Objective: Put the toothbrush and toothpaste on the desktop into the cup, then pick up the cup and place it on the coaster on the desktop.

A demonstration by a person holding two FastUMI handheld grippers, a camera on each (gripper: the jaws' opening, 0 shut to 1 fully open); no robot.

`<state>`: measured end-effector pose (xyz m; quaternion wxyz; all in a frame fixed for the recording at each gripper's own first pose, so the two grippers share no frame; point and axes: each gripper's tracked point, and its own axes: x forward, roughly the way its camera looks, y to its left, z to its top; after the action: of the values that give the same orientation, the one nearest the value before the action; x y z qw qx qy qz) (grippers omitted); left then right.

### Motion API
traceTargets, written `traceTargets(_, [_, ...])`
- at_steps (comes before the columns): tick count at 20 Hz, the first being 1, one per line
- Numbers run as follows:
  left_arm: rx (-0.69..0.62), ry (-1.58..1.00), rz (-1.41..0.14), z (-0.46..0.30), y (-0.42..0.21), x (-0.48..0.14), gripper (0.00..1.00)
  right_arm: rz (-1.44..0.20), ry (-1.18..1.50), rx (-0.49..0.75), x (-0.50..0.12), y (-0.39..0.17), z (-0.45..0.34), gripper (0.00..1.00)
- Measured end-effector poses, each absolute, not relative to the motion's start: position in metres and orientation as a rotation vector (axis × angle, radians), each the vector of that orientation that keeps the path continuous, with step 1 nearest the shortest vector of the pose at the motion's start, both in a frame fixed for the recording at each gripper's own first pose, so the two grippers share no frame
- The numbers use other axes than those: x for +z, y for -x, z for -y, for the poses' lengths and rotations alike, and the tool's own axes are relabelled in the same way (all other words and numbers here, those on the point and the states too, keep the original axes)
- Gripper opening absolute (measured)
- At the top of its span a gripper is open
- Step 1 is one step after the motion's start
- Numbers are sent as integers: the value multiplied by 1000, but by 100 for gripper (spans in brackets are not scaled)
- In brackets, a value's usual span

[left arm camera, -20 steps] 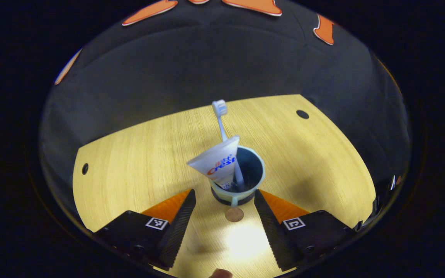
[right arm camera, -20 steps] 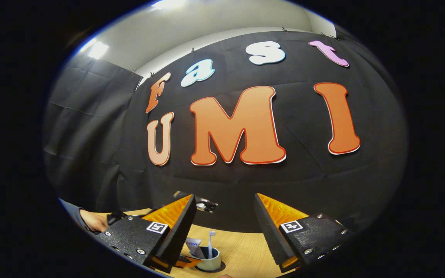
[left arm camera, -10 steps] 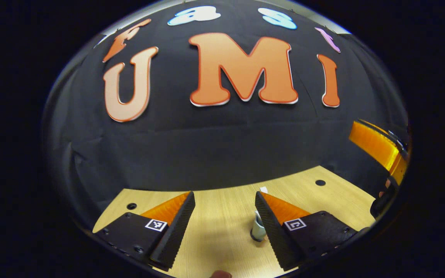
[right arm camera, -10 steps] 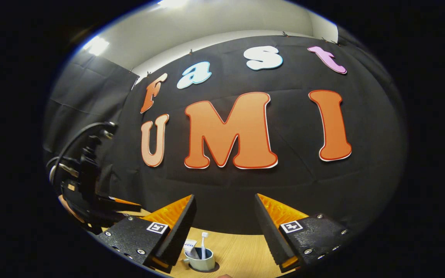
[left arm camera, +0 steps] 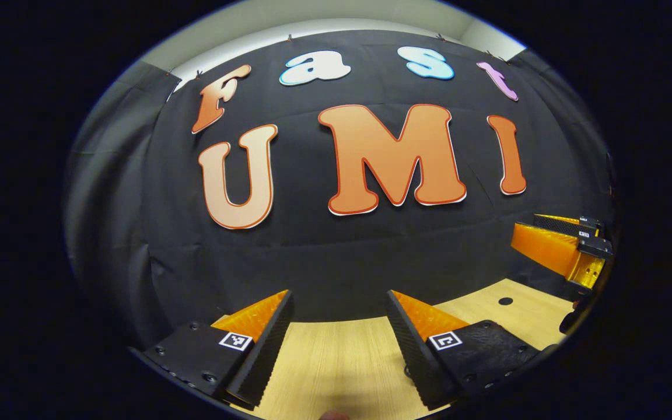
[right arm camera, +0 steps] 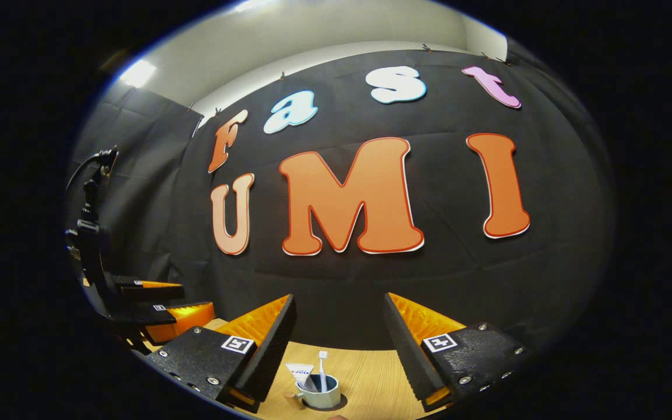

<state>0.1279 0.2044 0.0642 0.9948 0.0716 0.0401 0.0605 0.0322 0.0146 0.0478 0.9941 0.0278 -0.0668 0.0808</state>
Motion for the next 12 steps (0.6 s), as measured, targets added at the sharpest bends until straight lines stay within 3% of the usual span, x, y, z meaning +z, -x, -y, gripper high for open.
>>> traceTargets(5, [104, -134, 23, -206, -116, 92, 94, 147, 2, 175, 52, -29, -36, 90])
traceTargets(6, [128, -133, 61, -213, -111, 102, 99, 147, 8, 180, 50, -29, -36, 93])
traceTargets(8, [152, -125, 111, -217, -105, 114, 89, 145, 25, 192, 50, -29, -39, 90])
traceTargets(9, [155, -118, 129, -218, -104, 118, 93, 146, 36, 194, 51, -28, -39, 90])
traceTargets(12, [142, -101, 145, -213, -105, 119, 93, 152, 67, 184, 53, -26, -45, 90])
